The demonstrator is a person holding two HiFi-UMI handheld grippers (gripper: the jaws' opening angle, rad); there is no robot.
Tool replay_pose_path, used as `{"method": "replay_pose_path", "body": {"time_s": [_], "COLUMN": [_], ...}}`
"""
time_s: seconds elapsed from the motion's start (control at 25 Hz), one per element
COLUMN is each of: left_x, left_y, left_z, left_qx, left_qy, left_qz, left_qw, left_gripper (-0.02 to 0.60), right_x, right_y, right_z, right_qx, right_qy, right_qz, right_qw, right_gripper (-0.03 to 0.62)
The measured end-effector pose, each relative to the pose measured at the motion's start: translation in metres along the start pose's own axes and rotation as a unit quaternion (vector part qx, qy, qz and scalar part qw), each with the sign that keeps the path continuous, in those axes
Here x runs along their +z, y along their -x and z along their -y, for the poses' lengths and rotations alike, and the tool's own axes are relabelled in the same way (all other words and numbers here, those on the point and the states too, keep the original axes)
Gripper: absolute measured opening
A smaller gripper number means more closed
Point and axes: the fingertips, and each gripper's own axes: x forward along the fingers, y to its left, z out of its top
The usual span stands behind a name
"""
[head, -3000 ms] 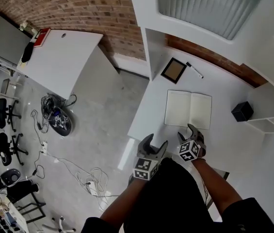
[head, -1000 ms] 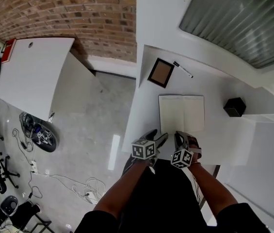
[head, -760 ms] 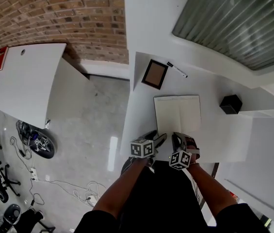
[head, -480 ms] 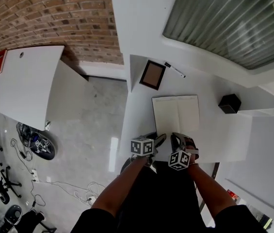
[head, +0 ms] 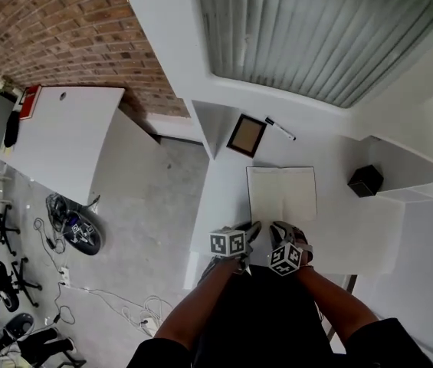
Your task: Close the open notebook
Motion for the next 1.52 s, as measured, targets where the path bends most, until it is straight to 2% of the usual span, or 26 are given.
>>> {"method": "replay_pose_path", "body": {"time_s": [0.28, 0.56, 1.12, 1.36, 1.52], "left_x": [-0.002, 0.000, 0.002, -0.001, 0.000], "left_y": [0.000, -0.001, -0.012, -0.023, -0.033], "left_z": [0.008, 0.023, 0.068, 0.085, 0.100], "left_qx": [0.040, 0.064, 0.075, 0.079, 0.068], "left_qy": [-0.005, -0.032, -0.073, -0.084, -0.088], "left_qz": [0.012, 0.021, 0.040, 0.032, 0.032], "left_qw": [0.9991, 0.9972, 0.9937, 0.9928, 0.9933], "left_gripper": [0.052, 0.049, 0.040, 0.040, 0.040], "right_x": [-0.010, -0.027, -0.056, -0.075, -0.083], "right_y": [0.018, 0.032, 0.062, 0.070, 0.075], "right_z": [0.008, 0.023, 0.067, 0.080, 0.087], "right_qx": [0.018, 0.027, 0.003, -0.004, -0.006], "right_qy": [-0.057, -0.122, -0.170, -0.192, -0.211], "right_qz": [0.030, 0.044, 0.081, 0.085, 0.093], "right_qw": [0.998, 0.991, 0.982, 0.978, 0.973], "right_gripper": [0.043, 0.003, 0.000, 0.000, 0.000]}}
